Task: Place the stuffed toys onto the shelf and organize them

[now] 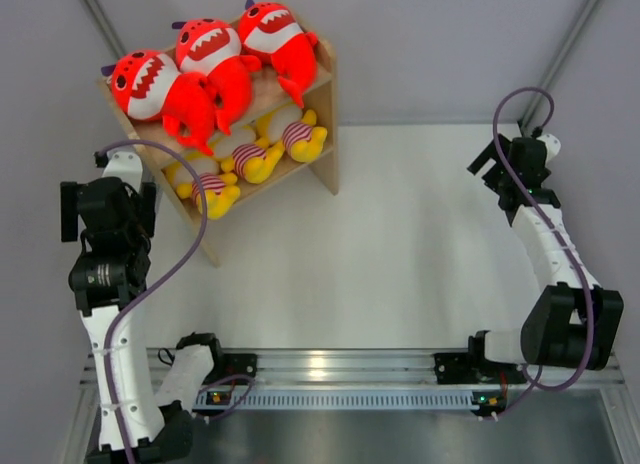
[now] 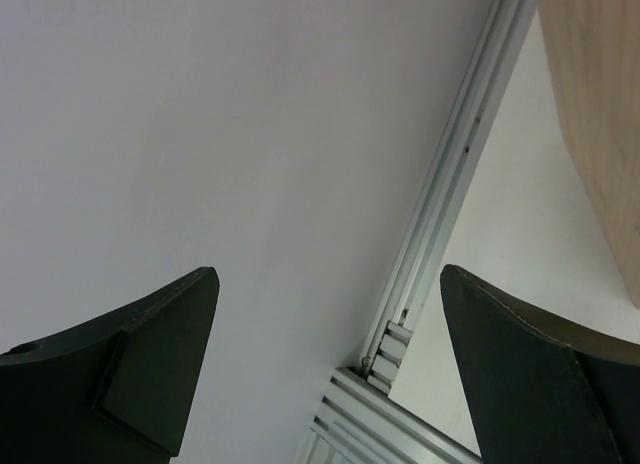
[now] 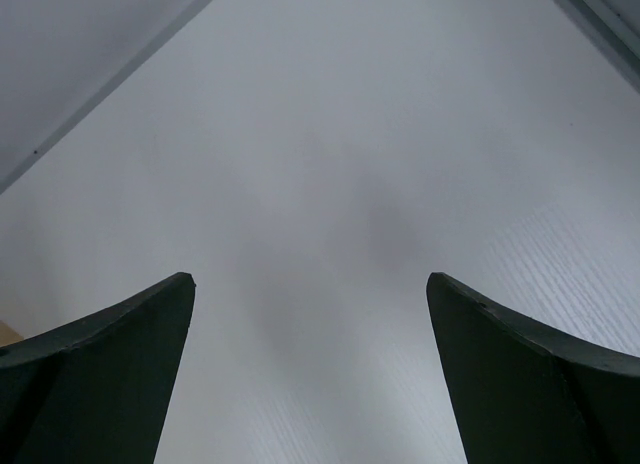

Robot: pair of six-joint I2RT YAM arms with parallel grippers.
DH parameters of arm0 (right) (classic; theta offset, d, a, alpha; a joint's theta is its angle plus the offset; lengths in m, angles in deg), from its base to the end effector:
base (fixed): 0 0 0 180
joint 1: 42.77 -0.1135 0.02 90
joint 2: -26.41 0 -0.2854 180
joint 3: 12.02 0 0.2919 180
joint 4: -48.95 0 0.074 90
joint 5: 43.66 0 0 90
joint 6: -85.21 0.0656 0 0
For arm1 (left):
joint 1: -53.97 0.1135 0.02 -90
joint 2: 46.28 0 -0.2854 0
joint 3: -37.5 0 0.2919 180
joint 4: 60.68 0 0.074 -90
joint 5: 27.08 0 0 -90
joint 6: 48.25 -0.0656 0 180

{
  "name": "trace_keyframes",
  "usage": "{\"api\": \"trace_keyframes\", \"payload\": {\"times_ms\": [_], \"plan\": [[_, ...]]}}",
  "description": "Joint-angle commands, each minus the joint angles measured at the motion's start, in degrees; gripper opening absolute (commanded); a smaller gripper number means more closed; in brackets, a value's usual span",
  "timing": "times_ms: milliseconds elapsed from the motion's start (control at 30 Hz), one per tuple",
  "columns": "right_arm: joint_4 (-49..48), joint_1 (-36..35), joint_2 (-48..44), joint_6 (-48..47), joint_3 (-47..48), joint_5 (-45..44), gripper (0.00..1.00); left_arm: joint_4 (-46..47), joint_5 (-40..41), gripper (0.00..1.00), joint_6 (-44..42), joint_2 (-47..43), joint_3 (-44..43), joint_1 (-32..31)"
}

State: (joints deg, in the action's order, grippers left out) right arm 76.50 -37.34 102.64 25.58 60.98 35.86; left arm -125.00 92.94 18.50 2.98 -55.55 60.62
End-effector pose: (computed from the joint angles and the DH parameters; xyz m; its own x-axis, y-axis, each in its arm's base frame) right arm 0.3597 -0.0462 0.3034 -0.3138 0.5292 -0.7883 0.4721 0.8073 0.3541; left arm 0.1620 0.0519 0.4859 -0.5433 0.2808 -0.7912 -0.3822 0.7564 0.5309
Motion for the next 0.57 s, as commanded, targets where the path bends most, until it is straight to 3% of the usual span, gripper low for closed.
{"api": "trace_keyframes", "payload": {"times_ms": [0,367,533], "plan": [[-6.62,0.37,-0.55,-0.84,-0.67,1.42,0.99,2.55,-2.15,0.99,3.73,-1.18,3.22,3.71],[-8.91,0.46,-2.57,-1.72,-2.25,4.33,1.00,3.07,-6.99,0.99,6.19,-4.25,17.27,8.02],[-10.58,0.46,-3.98,-2.60,-3.75,4.42,1.00,3.78,-9.19,0.99,6.72,-4.34,19.84,7.94]]}}
